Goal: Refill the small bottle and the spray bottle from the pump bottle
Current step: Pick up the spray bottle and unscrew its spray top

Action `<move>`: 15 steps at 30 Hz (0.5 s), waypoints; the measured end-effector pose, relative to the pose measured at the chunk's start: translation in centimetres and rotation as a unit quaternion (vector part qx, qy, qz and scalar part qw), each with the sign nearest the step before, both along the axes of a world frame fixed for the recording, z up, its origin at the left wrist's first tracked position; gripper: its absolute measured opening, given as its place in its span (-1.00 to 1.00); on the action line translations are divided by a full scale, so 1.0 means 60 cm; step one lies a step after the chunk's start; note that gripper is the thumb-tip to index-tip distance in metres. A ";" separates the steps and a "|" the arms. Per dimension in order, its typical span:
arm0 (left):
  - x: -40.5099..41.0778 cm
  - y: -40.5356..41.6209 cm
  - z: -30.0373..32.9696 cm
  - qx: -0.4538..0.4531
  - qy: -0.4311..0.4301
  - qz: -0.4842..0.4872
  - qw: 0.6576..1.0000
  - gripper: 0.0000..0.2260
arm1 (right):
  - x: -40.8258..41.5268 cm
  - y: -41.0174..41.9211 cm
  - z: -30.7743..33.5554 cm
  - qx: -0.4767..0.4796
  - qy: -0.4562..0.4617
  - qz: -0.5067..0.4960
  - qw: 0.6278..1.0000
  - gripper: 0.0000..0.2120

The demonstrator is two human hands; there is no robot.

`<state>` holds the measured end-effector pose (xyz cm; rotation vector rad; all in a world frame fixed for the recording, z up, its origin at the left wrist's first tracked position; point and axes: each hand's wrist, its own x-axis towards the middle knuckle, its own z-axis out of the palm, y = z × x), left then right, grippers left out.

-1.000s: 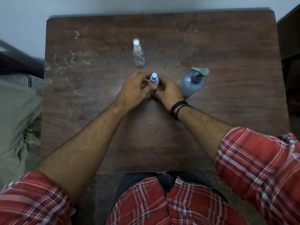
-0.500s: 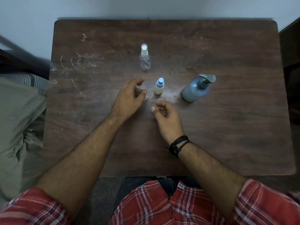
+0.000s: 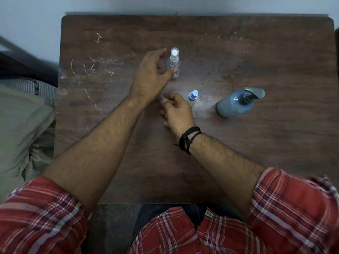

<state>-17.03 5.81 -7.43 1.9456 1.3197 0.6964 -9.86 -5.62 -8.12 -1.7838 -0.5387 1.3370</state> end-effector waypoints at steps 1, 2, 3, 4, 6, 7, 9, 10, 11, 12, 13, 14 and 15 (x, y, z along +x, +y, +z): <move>0.003 0.005 -0.001 -0.003 -0.003 -0.007 1.000 -0.45 | -0.001 -0.004 -0.004 -0.001 0.004 -0.001 1.000 -0.77; 0.007 0.009 -0.003 -0.005 -0.006 -0.014 1.000 -0.46 | -0.002 -0.008 -0.007 -0.003 0.007 0.001 1.000 -0.77; 0.010 0.013 -0.004 -0.006 -0.005 -0.019 1.000 -0.48 | -0.004 -0.012 -0.008 -0.006 0.011 0.003 1.000 -0.78; 0.013 0.017 -0.005 -0.005 0.002 -0.022 1.000 -0.51 | -0.005 -0.016 -0.008 -0.008 0.014 0.004 1.000 -0.78; 0.019 0.022 -0.005 0.001 0.018 -0.030 0.999 -0.61 | -0.008 -0.025 -0.006 -0.007 0.022 0.004 1.000 -0.79; 0.020 0.024 -0.005 0.007 0.023 -0.034 0.999 -0.65 | -0.009 -0.030 -0.005 -0.007 0.027 0.006 1.000 -0.79; 0.020 0.025 -0.005 0.017 0.028 -0.039 0.999 -0.69 | -0.014 -0.041 0.000 -0.008 0.032 0.015 0.999 -0.78; 0.017 0.024 -0.003 0.019 0.027 -0.039 0.999 -0.70 | -0.016 -0.046 0.001 -0.007 0.033 0.020 0.999 -0.79; 0.012 0.022 -0.002 0.023 0.024 -0.035 0.999 -0.71 | -0.017 -0.053 0.002 -0.005 0.033 0.026 0.999 -0.80; 0.004 0.017 0.001 0.031 0.018 -0.031 0.999 -0.72 | -0.017 -0.061 0.002 0.001 0.031 0.034 0.999 -0.82; -0.008 0.009 0.003 0.043 0.011 -0.029 0.999 -0.73 | -0.015 -0.072 0.004 0.007 0.028 0.045 0.999 -0.83; -0.022 -0.003 0.006 0.059 0.005 -0.031 0.998 -0.76 | -0.012 -0.086 0.005 0.018 0.022 0.060 0.998 -0.83; -0.037 -0.018 0.008 0.070 0.000 -0.037 0.997 -0.78 | -0.007 -0.102 0.007 0.032 0.013 0.073 0.997 -0.81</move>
